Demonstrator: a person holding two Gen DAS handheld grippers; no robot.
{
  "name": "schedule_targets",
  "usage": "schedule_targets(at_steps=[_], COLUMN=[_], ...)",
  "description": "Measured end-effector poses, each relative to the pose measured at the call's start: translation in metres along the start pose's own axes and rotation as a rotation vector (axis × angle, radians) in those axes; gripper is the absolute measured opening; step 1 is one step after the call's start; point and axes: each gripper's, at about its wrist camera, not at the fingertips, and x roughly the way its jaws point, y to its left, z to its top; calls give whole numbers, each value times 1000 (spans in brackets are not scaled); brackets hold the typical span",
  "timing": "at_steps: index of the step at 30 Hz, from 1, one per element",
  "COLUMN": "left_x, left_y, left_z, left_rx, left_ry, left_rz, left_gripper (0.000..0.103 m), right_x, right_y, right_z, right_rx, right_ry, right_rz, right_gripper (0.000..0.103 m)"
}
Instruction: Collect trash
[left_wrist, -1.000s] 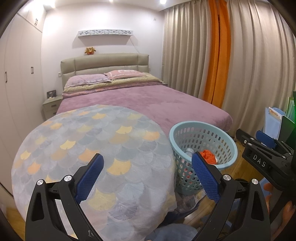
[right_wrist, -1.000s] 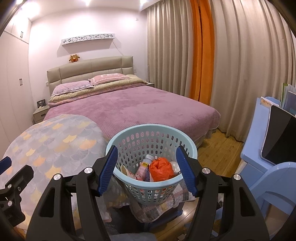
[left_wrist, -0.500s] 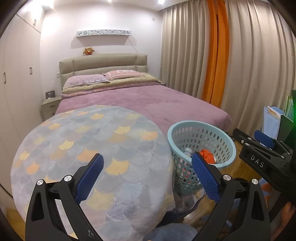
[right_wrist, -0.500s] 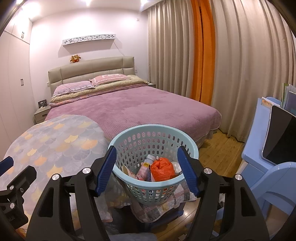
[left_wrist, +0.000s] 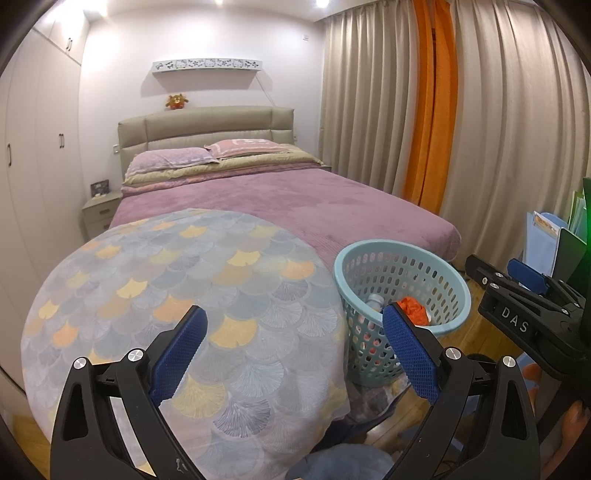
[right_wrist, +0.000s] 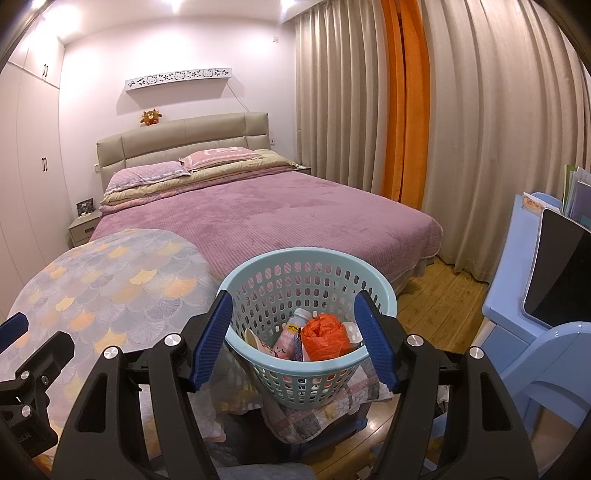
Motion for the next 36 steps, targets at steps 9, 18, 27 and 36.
schedule_targets(at_steps=[9,18,27,36], left_x=[0,0,0,-1], left_y=[0,0,0,0], left_z=[0,1,1,3], left_rx=[-2,0,0,1], left_ry=[0,-2,-2,-6], left_rz=[1,-2,-1,-5], left_gripper=[93,93,93,93], right_x=[-1,-4,-4,-5], right_y=[1,2,2,3], right_z=[1,1,1,3], right_rx=[2,4,5,10], right_ry=[-6,-15,-15,-16], right_rz=[12,21,20,36], right_gripper=[65,65,65,65])
